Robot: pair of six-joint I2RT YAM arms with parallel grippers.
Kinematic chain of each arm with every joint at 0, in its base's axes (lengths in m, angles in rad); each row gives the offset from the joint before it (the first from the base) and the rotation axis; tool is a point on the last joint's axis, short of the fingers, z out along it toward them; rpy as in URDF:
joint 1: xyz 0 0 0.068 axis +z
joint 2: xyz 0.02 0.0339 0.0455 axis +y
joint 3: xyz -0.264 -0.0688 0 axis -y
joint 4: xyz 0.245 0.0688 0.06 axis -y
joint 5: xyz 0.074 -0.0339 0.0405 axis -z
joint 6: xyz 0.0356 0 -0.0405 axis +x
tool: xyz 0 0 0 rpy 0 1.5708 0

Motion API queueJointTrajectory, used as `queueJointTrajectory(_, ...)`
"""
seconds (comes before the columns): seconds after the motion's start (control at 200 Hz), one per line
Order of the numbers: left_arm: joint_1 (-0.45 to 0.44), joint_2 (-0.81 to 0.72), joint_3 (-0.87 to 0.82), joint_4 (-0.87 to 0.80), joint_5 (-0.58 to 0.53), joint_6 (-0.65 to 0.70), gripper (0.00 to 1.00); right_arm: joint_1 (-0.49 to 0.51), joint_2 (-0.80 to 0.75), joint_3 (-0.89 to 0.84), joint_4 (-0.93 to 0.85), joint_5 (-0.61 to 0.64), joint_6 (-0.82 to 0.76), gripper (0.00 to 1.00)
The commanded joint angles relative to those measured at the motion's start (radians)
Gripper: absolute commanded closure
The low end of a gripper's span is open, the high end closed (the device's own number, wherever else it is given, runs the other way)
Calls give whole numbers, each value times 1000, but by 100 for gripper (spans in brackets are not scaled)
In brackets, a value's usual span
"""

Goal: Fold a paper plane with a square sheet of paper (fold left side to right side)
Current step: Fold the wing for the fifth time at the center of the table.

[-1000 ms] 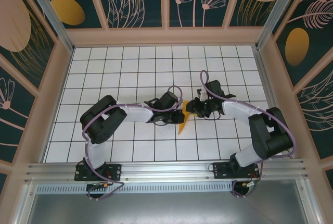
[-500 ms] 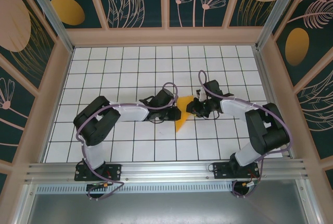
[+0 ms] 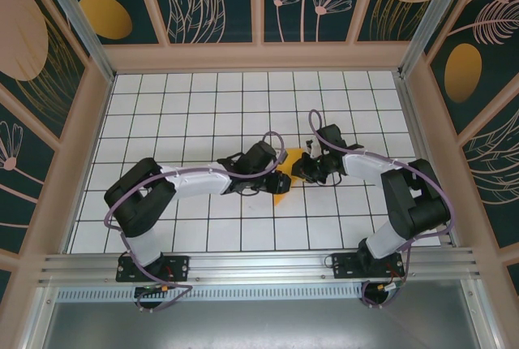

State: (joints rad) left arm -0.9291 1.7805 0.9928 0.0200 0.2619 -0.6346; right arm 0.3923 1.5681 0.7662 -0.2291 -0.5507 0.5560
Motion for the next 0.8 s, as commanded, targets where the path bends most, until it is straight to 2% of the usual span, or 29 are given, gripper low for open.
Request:
queueJointTrajectory(0.0, -21, 21, 21, -77, -114, 38, 65, 4, 9, 27, -28, 5, -5, 82)
queueJointTrajectory(0.18, -72, -5, 47, -153, -295, 75, 57, 4, 10, 33, -35, 4, -6, 82)
queueJointTrajectory(0.3, -110, -11, 66, -182, -370, 96, 53, 5, 12, 35, -37, 4, -5, 83)
queueJointTrajectory(0.515, -162, 46, 138, -219, -401, 107, 50, 8, 11, 34, -37, 5, -5, 82)
queueJointTrajectory(0.796, -178, 103, 180, -239, -437, 99, 49, 10, 14, 32, -33, 0, -1, 82)
